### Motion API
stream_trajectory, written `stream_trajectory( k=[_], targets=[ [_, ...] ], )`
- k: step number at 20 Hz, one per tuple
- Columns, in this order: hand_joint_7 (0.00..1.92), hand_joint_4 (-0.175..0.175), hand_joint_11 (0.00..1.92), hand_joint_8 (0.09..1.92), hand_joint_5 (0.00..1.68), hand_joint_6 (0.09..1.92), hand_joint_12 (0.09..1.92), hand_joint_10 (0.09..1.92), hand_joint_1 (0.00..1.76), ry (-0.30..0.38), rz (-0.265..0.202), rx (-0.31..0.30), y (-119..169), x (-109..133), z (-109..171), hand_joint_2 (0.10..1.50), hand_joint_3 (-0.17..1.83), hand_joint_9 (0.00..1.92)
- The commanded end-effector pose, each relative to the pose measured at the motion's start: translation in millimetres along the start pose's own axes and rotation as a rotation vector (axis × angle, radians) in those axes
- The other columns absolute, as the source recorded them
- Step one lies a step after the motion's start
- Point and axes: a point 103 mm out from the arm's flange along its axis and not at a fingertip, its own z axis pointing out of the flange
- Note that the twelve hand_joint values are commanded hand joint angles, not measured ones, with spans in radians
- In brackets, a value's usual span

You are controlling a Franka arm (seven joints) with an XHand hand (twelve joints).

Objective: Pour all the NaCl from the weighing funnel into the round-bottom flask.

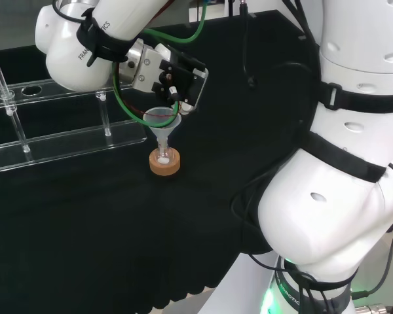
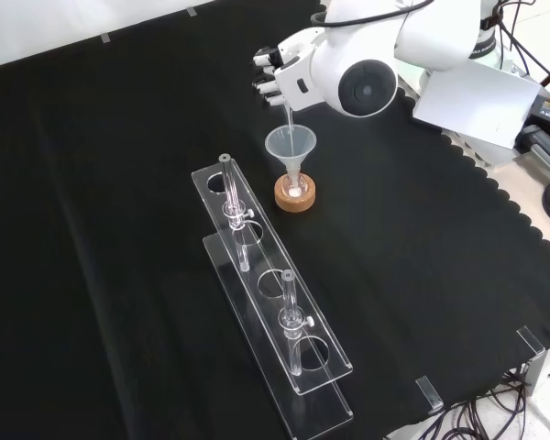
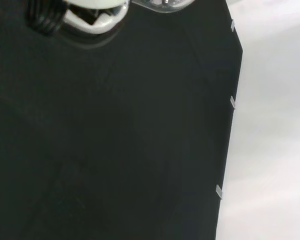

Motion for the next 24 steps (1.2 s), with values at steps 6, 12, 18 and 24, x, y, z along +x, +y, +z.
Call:
stream_trajectory(
  k=[6,12,18,24],
  targets=[
    [0.81,0.175,1.06,0.67,1.28,0.6,0.87,0.12,1.11,-0.067,0.009,-0.008,-0.3,2.1,-2.9,0.73,0.51,1.31],
    [0.81,0.175,1.06,0.67,1.28,0.6,0.87,0.12,1.11,-0.08,0.01,-0.007,0.9,1.8,-2.0,0.73,0.51,1.31],
    [0.81,0.175,1.06,0.67,1.28,0.6,0.87,0.12,1.11,-0.099,0.01,-0.012,0.9,0.8,-1.4,0.73,0.51,1.31],
    [0.81,0.175,1.06,0.67,1.28,0.6,0.87,0.11,1.11,-0.103,0.011,-0.017,0.8,2.1,-3.5,0.73,0.51,1.31]
  ],
)
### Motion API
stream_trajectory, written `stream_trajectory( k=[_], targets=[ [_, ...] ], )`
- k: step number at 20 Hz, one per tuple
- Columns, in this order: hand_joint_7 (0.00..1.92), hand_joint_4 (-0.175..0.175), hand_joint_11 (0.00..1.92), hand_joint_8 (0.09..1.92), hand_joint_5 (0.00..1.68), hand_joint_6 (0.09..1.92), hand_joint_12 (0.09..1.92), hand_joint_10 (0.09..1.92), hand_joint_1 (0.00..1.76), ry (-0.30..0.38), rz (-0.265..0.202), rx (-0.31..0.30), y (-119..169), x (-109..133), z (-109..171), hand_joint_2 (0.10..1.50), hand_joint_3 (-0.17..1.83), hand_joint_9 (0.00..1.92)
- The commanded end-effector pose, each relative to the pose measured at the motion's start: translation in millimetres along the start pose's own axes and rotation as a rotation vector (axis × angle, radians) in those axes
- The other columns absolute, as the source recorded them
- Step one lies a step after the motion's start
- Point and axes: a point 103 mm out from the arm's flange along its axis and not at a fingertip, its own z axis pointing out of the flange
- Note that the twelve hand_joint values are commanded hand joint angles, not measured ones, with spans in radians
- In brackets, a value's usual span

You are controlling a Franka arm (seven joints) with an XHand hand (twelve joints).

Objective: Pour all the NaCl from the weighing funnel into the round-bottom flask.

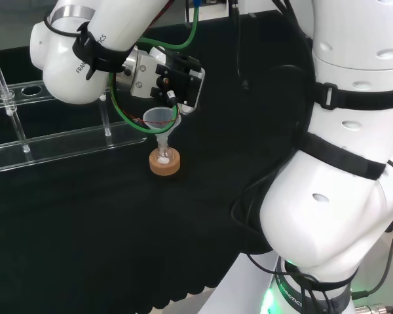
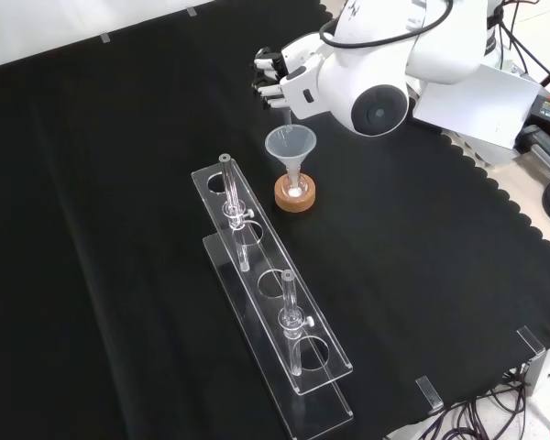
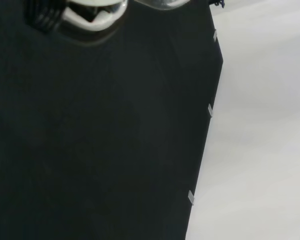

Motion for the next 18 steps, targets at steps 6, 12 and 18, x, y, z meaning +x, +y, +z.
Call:
stream_trajectory(
  k=[6,12,18],
  targets=[
    [0.8,0.175,1.06,0.67,1.28,0.6,0.87,0.11,1.11,0.002,0.006,-0.008,0.1,0.0,-1.6,0.73,0.51,1.31],
    [0.8,0.175,1.06,0.67,1.28,0.6,0.87,0.11,1.11,-0.068,0.013,-0.022,-0.8,0.5,-3.5,0.73,0.51,1.31],
    [0.8,0.175,1.06,0.67,1.28,0.6,0.87,0.11,1.11,-0.095,0.012,-0.032,-2.5,3.1,-10.7,0.73,0.51,1.31]
  ],
)
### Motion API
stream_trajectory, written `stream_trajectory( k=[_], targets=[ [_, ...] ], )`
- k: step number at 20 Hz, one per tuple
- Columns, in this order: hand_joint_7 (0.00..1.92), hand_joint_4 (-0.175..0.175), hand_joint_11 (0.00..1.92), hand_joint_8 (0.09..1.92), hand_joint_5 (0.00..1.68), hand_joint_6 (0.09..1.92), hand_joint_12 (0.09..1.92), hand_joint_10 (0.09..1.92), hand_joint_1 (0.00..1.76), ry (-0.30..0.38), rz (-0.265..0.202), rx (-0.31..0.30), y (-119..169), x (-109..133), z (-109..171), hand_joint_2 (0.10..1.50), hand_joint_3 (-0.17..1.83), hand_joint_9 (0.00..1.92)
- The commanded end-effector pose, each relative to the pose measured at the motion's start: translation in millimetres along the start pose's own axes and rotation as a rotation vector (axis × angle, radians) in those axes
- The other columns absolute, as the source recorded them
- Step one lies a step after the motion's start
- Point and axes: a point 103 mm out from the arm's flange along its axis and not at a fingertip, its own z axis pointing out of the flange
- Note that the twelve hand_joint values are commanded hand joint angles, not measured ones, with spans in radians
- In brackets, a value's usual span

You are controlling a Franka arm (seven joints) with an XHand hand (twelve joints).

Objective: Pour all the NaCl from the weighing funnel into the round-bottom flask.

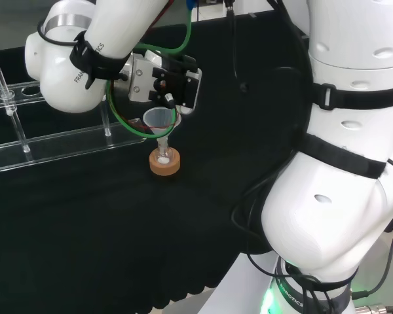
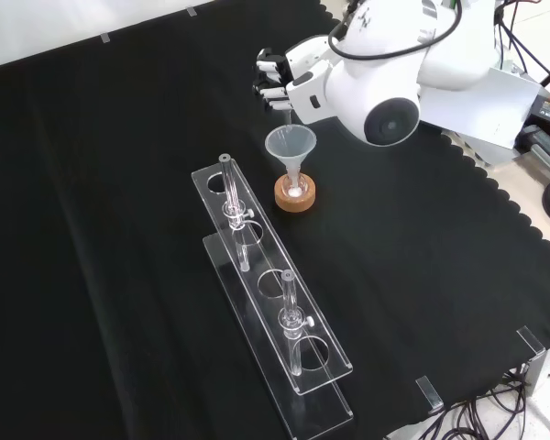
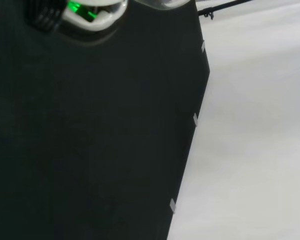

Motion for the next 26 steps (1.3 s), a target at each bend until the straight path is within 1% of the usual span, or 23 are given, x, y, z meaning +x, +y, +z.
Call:
stream_trajectory(
  k=[1,5,8,10,14,19,26],
  targets=[
    [0.8,0.175,1.06,0.67,1.28,0.6,0.87,0.11,1.11,-0.025,0.002,-0.007,-0.7,1.3,-4.6,0.73,0.51,1.31],
    [0.8,0.175,1.06,0.67,1.28,0.6,0.87,0.11,1.11,-0.01,0.002,-0.002,-1.5,2.0,-2.9,0.73,0.51,1.31],
    [0.8,0.175,1.06,0.67,1.28,0.6,0.87,0.11,1.11,0.014,0.003,-0.002,-0.8,0.9,-0.2,0.73,0.51,1.31],
    [0.8,0.175,1.06,0.67,1.28,0.6,0.86,0.11,1.11,0.039,0.002,-0.001,-0.2,0.7,0.9,0.73,0.51,1.31],
    [0.8,0.175,1.06,0.67,1.28,0.61,0.86,0.11,1.11,0.135,-0.005,0.003,1.3,-1.1,2.9,0.73,0.51,1.31],
    [0.8,0.175,1.06,0.67,1.28,0.61,0.86,0.11,1.11,0.213,-0.01,0.012,4.0,-2.5,8.1,0.73,0.51,1.31],
    [0.8,0.175,1.07,0.67,1.28,0.61,0.86,0.1,1.11,0.271,-0.01,0.016,5.9,-4.6,13.6,0.73,0.51,1.32]
  ],
)
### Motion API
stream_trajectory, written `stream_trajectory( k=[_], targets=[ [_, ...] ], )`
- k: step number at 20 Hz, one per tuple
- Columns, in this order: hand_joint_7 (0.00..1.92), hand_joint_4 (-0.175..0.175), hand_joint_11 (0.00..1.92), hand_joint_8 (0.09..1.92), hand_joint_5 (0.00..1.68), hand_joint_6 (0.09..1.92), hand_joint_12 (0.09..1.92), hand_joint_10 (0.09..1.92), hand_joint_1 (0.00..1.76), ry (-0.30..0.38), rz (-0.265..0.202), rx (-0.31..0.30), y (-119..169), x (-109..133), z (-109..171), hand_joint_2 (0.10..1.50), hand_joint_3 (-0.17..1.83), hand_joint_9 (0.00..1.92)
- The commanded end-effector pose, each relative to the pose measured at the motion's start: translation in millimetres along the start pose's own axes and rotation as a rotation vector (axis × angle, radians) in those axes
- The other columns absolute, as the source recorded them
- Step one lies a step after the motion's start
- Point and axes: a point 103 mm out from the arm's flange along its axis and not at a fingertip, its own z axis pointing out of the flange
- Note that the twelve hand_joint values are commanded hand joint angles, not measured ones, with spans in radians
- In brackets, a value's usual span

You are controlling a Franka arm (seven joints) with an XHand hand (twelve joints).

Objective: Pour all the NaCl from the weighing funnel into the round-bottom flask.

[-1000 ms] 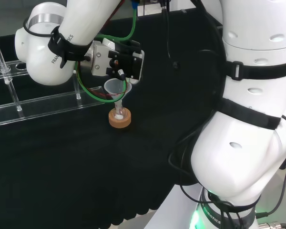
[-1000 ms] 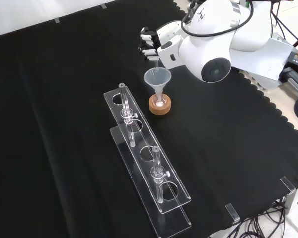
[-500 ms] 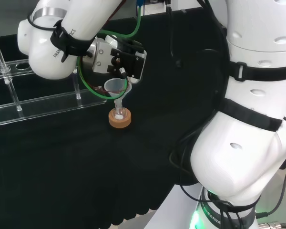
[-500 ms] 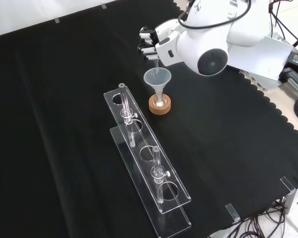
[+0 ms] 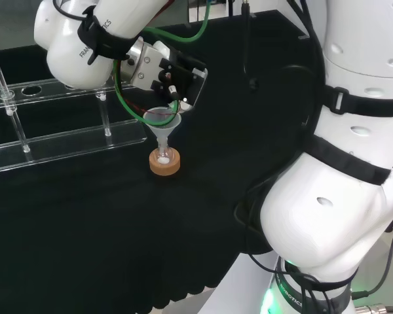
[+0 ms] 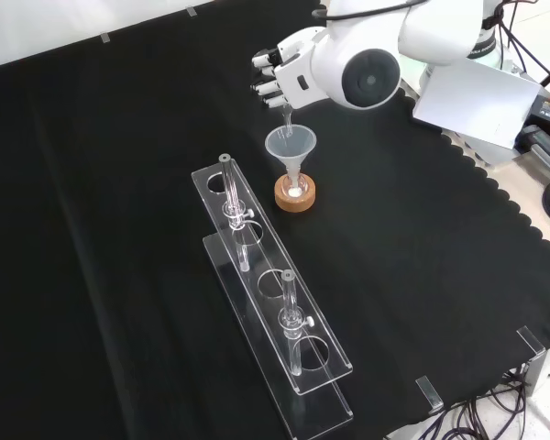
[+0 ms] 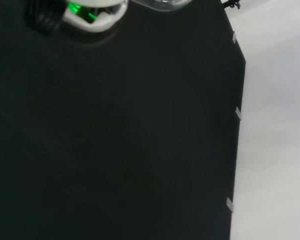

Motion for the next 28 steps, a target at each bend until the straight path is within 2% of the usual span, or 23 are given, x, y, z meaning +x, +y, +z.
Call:
stream_trajectory(
  k=[1,3,4,8,13,19,22,28],
  targets=[
    [0.8,0.175,1.07,0.67,1.28,0.61,0.86,0.1,1.11,0.05,-0.001,0.012,0.8,-3.1,6.8,0.73,0.51,1.32],
    [0.8,0.175,1.07,0.67,1.28,0.61,0.86,0.1,1.11,0.073,-0.001,0.012,1.6,-5.6,9.6,0.73,0.51,1.32],
    [0.8,0.175,1.07,0.67,1.28,0.61,0.86,0.1,1.11,0.081,-0.01,-0.013,3.2,-7.3,12.1,0.73,0.51,1.32],
    [0.8,0.175,1.07,0.67,1.28,0.61,0.86,0.1,1.11,0.104,-0.022,-0.034,6.3,-13.7,20.4,0.73,0.51,1.32],
    [0.8,0.175,1.07,0.67,1.28,0.61,0.86,0.1,1.11,0.128,-0.031,-0.044,7.6,-17.7,26.5,0.73,0.51,1.32],
    [0.8,0.175,1.07,0.67,1.28,0.61,0.86,0.1,1.11,0.257,-0.032,-0.04,10.1,-26.1,35.3,0.73,0.51,1.32],
    [0.8,0.175,1.07,0.67,1.28,0.61,0.86,0.1,1.11,0.291,-0.033,-0.047,10.9,-28.7,40.6,0.73,0.51,1.32],
    [0.8,0.175,1.07,0.67,1.28,0.61,0.86,0.1,1.11,0.441,-0.021,-0.054,13.1,-38.4,50.4,0.73,0.51,1.32]
  ],
)
